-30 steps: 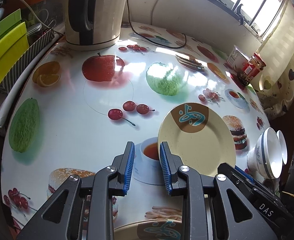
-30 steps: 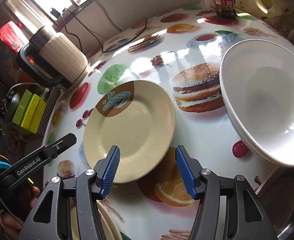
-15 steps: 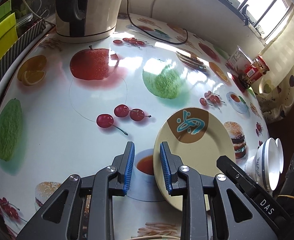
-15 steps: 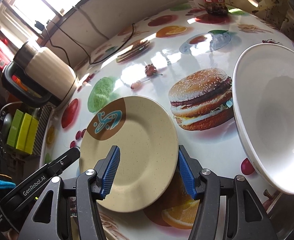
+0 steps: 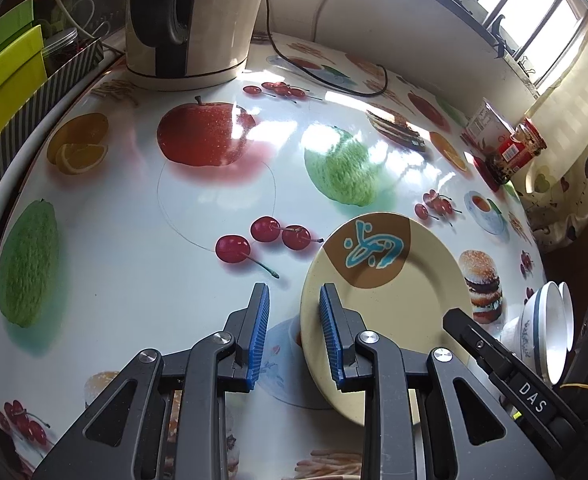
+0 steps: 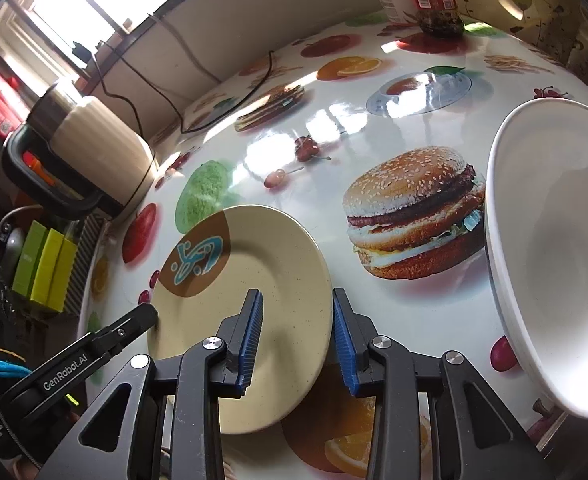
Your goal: Organize plates and bowls
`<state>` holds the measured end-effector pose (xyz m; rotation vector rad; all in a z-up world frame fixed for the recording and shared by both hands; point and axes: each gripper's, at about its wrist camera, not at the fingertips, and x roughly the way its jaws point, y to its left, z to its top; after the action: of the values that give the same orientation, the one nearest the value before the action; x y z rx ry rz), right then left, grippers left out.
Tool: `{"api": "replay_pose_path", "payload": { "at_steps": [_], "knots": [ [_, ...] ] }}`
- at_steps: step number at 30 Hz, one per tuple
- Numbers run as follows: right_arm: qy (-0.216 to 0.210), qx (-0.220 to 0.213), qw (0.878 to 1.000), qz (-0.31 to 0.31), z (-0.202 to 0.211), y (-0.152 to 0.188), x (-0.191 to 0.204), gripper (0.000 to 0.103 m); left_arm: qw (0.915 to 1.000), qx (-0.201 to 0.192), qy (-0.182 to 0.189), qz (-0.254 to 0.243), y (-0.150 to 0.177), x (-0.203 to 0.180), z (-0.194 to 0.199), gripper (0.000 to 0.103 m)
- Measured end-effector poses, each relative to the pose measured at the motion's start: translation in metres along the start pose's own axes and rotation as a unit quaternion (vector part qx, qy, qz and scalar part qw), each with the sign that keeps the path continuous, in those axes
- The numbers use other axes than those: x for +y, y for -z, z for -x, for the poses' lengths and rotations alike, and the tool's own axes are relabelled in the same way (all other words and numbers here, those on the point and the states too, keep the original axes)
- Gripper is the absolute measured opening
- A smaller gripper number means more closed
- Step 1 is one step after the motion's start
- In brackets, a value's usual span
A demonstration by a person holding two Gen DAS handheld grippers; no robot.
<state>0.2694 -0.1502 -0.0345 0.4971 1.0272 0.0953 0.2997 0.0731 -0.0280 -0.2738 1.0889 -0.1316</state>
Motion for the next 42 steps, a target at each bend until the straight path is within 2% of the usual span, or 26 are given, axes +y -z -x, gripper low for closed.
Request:
{"api": "replay_pose_path", "payload": {
  "at_steps": [5, 10, 16, 33, 42],
  "knots": [
    [0.001, -0.001, 1.0, 0.004, -0.002, -0.001, 0.0, 0.025, 1.0, -0.004, 0.0, 0.004, 0.0, 0.003, 0.0, 0.027],
    [0.0, -0.002, 1.0, 0.006, -0.004, -0.002, 0.0, 0.021, 1.0, -0.006, 0.003, -0.004, 0.001, -0.001, 0.001, 0.017],
    [-0.003, -0.003, 1.0, 0.011, -0.005, -0.003, 0.0, 0.021, 0.9998, -0.014, -0.008, -0.013, 0.002, -0.008, 0.001, 0.01],
    [-0.002, -0.003, 1.0, 0.017, -0.005, -0.003, 0.001, 0.021, 0.9988, -0.024, -0.028, -0.032, 0.005, -0.012, 0.004, 0.009],
    [0.0, -0.005, 0.999, 0.034, -0.002, -0.001, 0.007, 0.021, 0.9992, -0.028, -0.021, -0.02, 0.007, -0.005, 0.009, 0.009]
  ]
}}
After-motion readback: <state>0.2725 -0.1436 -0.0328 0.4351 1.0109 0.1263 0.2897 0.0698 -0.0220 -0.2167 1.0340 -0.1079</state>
